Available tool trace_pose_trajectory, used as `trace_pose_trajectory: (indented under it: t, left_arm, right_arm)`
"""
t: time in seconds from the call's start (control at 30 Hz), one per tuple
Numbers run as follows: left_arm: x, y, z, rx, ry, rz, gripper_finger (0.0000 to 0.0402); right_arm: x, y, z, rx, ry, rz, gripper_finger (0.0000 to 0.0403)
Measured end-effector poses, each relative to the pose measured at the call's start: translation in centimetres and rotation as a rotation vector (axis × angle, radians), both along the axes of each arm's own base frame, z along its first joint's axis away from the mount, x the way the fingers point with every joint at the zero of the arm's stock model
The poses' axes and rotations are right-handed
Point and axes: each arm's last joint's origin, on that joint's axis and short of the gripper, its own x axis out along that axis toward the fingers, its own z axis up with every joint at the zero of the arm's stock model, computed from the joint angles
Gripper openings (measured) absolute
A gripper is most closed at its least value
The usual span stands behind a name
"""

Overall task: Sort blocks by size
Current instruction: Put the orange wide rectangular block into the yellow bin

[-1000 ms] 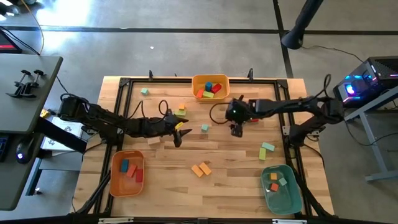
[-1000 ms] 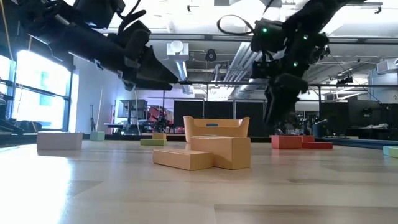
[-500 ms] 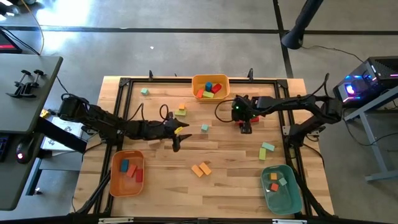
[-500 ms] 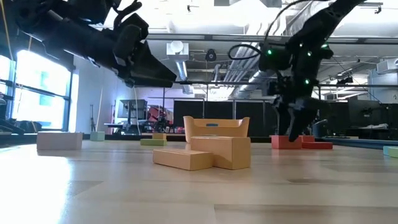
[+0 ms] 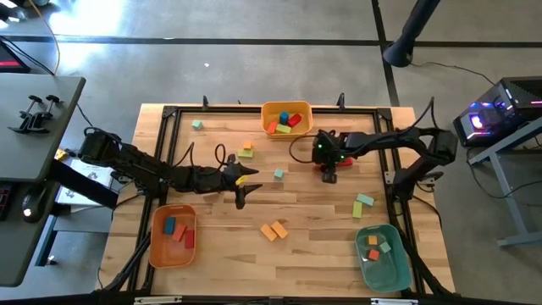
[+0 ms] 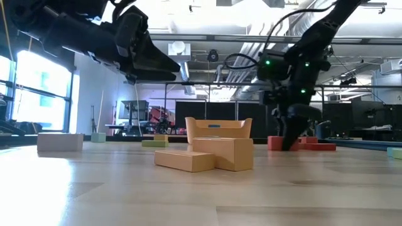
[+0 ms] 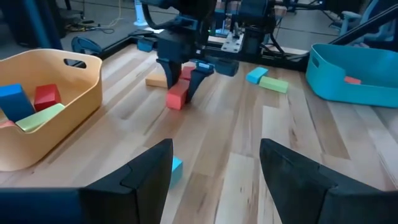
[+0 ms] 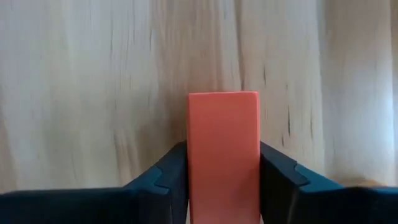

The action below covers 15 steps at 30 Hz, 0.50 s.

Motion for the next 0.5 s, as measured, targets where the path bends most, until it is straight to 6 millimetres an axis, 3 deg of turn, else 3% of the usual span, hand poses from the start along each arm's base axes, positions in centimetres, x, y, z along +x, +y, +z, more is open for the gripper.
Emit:
trace_pose_trajectory:
  t: [0.1,0.27,0.43,0.5]
  left_arm:
    - [0.0,0.0,0.0,0.001,0.001,0.002,0.0227]
    - [0.0,0.0,0.0,0.001,0.002,0.003,0.0227]
    - [0.0,0.1,0.0,-0.002,0.002,0.012,0.0227]
    - [0.0,0.1,0.0,0.005,0.003,0.018,0.0227]
  right_arm:
    - [1.2,-0.2,1.2,0.017,-0.085,-0.013,0.0129]
    - [4.6,-2.0,5.9,-0.108,-0.337,-0.029,0.0129]
    - [6.6,-6.6,10.5,-0.293,-0.420,-0.090,0.0129]
    - [7.1,-8.6,10.8,-0.301,-0.366,-0.042,0.0129]
